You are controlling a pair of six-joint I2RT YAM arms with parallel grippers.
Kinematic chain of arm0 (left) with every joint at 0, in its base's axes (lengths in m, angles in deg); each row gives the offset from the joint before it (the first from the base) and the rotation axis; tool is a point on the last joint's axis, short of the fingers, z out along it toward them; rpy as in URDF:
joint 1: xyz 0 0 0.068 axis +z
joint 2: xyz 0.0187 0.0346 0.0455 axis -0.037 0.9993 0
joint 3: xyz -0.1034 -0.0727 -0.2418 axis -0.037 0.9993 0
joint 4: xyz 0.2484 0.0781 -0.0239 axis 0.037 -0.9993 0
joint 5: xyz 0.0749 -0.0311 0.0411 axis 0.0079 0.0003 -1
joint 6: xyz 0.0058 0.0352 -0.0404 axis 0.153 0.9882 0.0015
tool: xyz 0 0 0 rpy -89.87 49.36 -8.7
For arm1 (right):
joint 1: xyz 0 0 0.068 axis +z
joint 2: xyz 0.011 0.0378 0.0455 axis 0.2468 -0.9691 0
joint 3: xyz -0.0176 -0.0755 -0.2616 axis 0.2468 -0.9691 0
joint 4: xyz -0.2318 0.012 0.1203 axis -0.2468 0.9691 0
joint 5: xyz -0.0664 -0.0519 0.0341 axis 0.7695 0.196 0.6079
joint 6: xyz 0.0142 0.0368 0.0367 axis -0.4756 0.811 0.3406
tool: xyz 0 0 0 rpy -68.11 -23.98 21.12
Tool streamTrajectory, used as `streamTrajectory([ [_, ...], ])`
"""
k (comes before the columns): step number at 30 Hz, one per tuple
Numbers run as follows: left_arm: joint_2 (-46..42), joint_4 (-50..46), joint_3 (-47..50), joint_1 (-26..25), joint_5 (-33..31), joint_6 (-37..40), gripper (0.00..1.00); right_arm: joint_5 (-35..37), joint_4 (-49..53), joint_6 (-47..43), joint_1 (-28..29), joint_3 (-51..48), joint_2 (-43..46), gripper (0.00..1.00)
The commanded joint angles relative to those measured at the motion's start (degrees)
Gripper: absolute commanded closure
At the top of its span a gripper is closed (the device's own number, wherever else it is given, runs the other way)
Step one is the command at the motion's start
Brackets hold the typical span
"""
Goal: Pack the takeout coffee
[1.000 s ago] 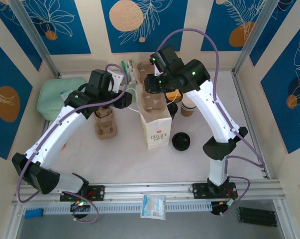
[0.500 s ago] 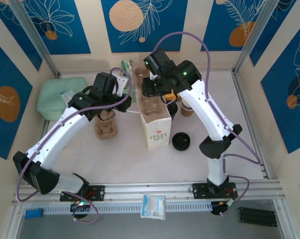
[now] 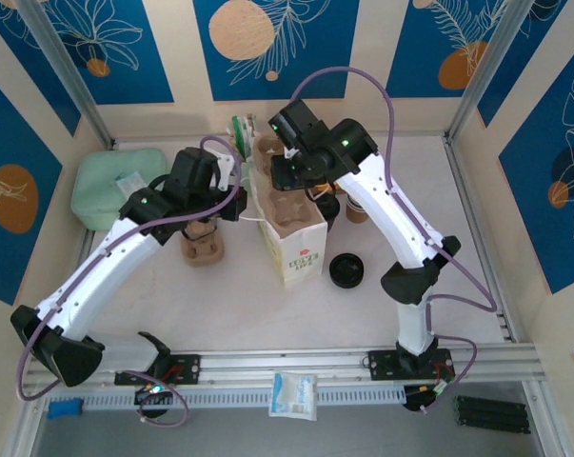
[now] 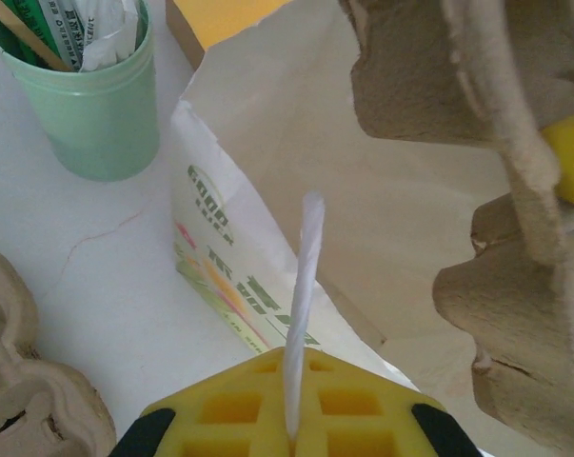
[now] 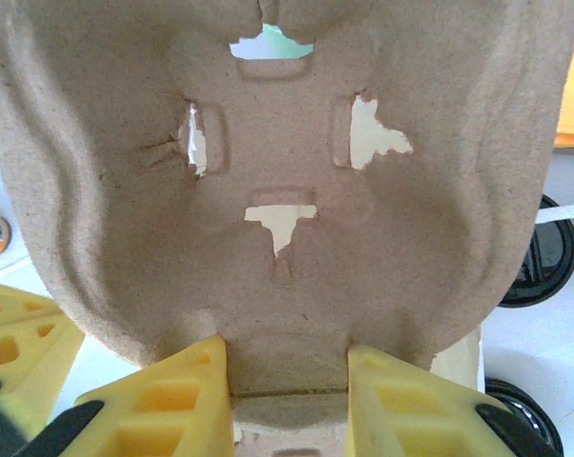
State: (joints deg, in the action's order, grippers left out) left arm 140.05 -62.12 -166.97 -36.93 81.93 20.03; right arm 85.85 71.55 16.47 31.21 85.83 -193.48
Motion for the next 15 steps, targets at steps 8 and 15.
streamTrajectory([
  [8, -2.5, 0.1, 2.5, -1.6, 0.0, -3.4, 0.95, 1.2, -1.3, 0.0, 1.7, -2.1, -0.3, 0.72],
  [15, -2.9, -0.1, 2.7, -1.8, -0.5, -3.4, 0.96, 2.0, -2.2, -1.4, 1.8, -0.9, -1.1, 0.72],
])
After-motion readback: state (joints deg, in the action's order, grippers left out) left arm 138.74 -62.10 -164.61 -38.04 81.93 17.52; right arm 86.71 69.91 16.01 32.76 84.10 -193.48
